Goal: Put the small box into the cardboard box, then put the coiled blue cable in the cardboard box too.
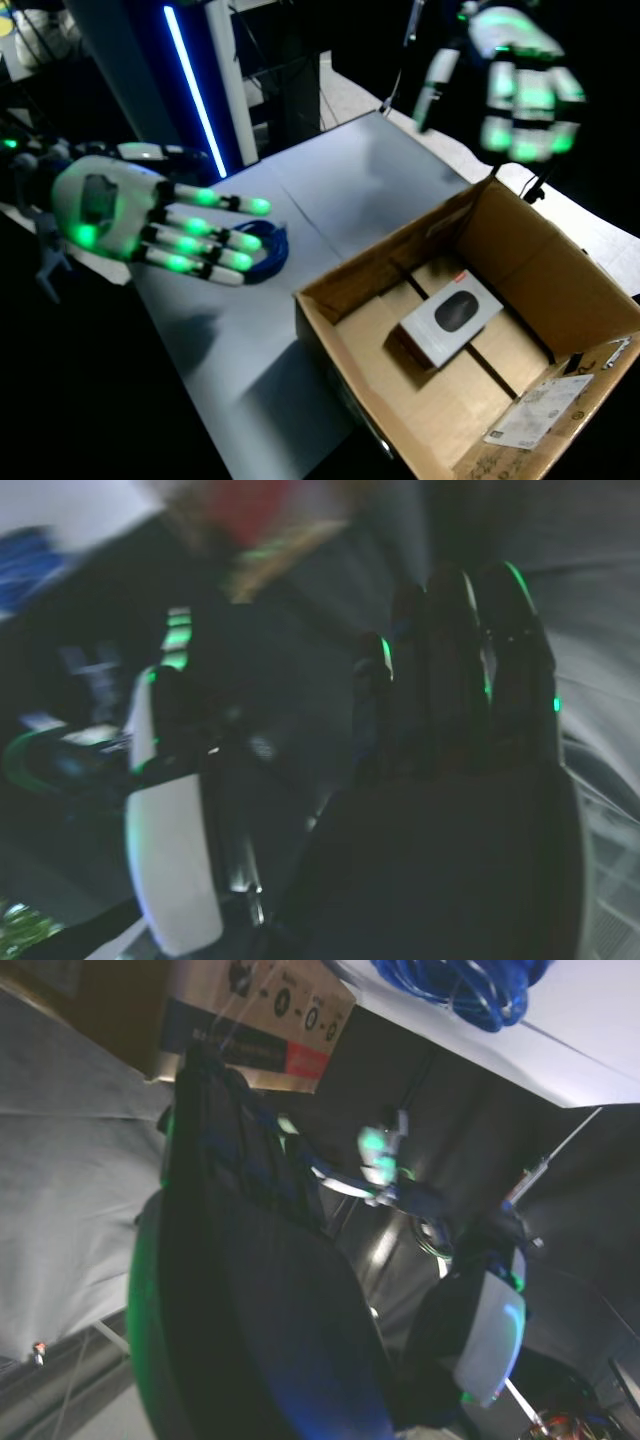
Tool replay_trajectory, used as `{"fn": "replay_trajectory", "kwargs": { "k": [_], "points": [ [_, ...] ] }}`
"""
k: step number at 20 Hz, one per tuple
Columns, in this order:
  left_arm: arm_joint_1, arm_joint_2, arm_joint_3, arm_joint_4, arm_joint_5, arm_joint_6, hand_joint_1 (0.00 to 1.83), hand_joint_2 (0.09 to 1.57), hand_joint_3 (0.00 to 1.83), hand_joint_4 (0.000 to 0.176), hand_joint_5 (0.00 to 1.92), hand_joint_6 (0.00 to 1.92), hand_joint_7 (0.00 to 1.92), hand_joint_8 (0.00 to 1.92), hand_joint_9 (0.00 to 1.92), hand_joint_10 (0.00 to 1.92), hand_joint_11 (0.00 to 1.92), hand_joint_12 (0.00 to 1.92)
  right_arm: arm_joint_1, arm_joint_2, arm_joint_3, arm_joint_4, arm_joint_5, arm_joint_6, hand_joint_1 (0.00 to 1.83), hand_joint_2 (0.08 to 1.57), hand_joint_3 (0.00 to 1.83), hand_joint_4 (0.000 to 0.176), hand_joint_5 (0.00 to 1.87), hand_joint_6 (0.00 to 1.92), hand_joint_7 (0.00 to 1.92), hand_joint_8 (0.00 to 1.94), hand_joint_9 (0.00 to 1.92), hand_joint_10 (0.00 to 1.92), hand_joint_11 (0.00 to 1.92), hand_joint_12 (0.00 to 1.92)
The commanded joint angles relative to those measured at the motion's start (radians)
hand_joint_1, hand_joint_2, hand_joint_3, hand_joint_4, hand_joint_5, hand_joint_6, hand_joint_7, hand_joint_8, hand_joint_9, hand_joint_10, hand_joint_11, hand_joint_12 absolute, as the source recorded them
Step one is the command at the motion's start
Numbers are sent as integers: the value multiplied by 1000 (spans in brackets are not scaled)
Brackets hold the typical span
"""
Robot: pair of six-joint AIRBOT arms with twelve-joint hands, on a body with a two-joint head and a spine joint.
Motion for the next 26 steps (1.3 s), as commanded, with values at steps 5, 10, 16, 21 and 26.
{"fn": "replay_trajectory", "kwargs": {
  "k": [5, 10, 16, 21, 26],
  "points": [
    [183, 22, -61, -139, -238, 1, 740, 774, 0, 152, 249, 0, 340, 0, 364, 1, 0, 1058, 12, -48, 6, -20, 91, 9, 635, 811, 0, 176, 0, 0, 0, 0, 0, 0, 0, 0],
    [198, 17, -77, -145, -268, 1, 656, 840, 5, 147, 244, 3, 332, 2, 339, 2, 0, 873, 13, -120, 52, -32, -6, 9, 713, 806, 0, 176, 0, 0, 0, 0, 0, 0, 0, 0],
    [248, 14, -87, -160, -299, -18, 691, 821, 1, 162, 225, 1, 335, 2, 358, 2, 121, 705, 152, -180, 134, -132, -199, 9, 865, 769, 0, 176, 0, 0, 0, 0, 0, 0, 0, 0],
    [249, 5, -86, -161, -296, -23, 683, 835, 0, 155, 224, 0, 346, 0, 380, 0, 187, 581, 189, -221, 183, -173, -271, 9, 859, 800, 6, 176, 0, 0, 0, 0, 0, 0, 0, 0],
    [250, 2, -86, -162, -300, -26, 688, 861, 0, 151, 240, 0, 352, 0, 358, 0, 229, 402, 252, -229, 211, -288, -391, 9, 878, 806, 3, 176, 0, 0, 0, 0, 0, 0, 0, 0]
  ]
}}
